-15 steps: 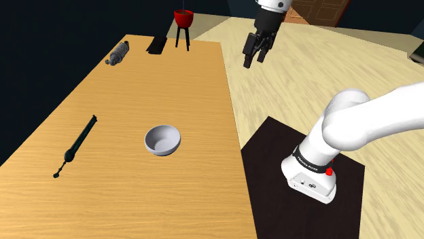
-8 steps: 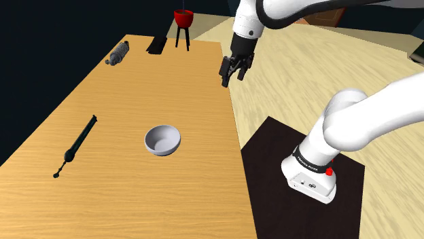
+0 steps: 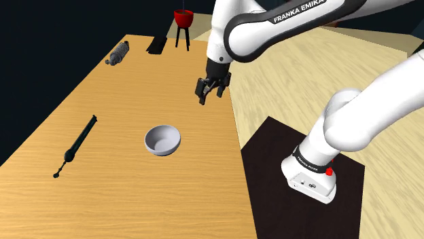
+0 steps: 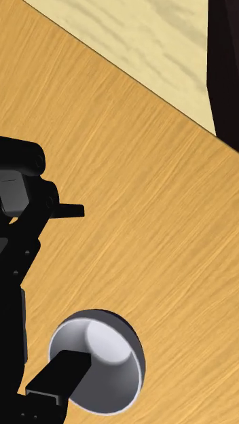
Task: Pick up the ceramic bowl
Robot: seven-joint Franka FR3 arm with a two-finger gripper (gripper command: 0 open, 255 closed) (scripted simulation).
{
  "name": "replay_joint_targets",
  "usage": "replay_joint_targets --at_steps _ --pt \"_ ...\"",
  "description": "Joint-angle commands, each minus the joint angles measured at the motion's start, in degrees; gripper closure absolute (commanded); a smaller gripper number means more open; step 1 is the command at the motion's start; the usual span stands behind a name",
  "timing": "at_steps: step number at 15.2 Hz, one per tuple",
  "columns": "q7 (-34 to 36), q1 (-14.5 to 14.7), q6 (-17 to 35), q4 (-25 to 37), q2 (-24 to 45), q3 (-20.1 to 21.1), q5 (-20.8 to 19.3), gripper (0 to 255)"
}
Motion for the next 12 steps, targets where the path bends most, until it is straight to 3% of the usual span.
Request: replay_joint_targets --at_steps 1,6,12 --pt "2.25 0.26 3.59 1.15 4.35 1.68 -0.12 0" --pt "8.22 0.45 11.53 5.18 15.78 4.92 -2.77 0" --pt "17.33 2.0 18.49 12.64 30.11 6.2 -9.92 0"
